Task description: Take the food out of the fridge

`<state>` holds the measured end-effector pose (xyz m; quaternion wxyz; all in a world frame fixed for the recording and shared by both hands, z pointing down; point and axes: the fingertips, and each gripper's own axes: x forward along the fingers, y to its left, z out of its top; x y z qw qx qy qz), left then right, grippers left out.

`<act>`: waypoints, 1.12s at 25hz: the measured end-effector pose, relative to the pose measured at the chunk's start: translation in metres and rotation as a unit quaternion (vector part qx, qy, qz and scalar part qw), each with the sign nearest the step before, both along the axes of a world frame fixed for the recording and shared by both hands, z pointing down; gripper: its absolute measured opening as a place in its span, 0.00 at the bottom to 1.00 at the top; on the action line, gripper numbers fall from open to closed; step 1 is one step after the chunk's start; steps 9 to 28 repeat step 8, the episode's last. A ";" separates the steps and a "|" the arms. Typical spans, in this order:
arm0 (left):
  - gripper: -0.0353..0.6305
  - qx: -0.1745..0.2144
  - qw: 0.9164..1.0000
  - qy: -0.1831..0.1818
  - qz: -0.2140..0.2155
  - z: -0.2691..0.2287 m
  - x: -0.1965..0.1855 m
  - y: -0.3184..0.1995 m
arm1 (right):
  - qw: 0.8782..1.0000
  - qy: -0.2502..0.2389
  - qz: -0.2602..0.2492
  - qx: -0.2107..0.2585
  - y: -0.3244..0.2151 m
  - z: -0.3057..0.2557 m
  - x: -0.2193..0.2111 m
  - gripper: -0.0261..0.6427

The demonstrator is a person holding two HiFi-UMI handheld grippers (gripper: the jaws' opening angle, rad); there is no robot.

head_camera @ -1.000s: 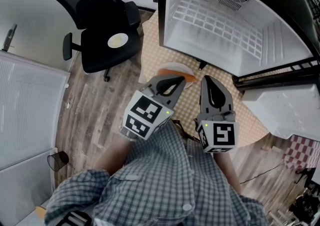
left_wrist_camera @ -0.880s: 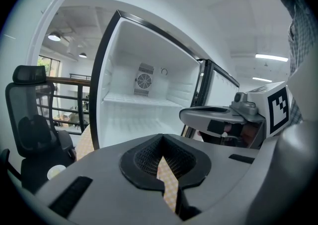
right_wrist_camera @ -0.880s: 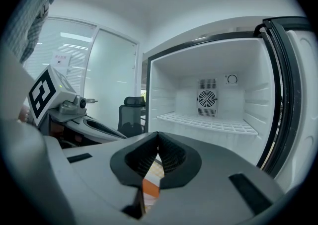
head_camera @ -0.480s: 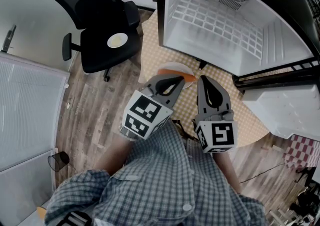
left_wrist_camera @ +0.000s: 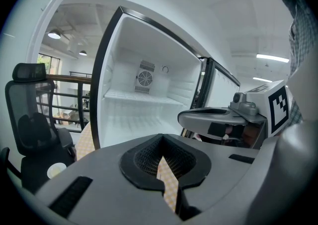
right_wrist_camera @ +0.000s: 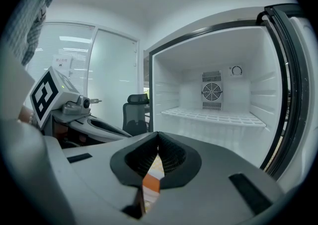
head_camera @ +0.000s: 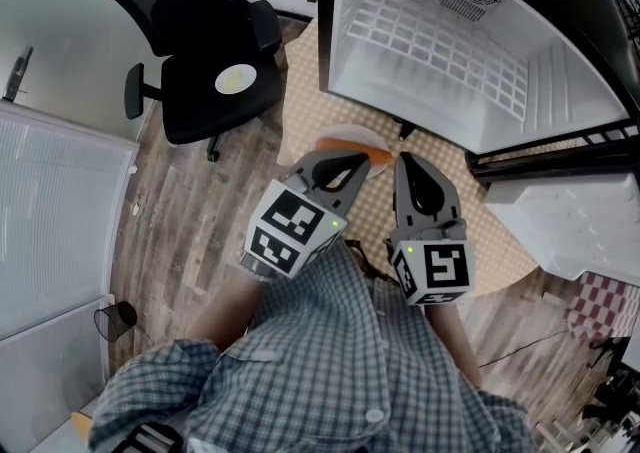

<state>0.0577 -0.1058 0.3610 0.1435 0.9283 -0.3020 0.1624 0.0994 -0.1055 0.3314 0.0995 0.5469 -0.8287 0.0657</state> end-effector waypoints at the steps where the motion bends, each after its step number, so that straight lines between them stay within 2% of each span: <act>1: 0.06 0.001 1.000 0.001 0.000 0.000 0.000 0.000 | 1.000 -0.002 0.000 -0.002 0.000 0.001 0.000 0.06; 8: 0.06 -0.006 1.000 -0.007 0.004 0.003 -0.001 0.003 | 1.000 -0.025 0.002 -0.017 0.000 0.007 0.004 0.05; 28: 0.06 -0.006 1.000 -0.007 0.004 0.003 -0.001 0.003 | 1.000 -0.025 0.002 -0.017 0.000 0.007 0.004 0.05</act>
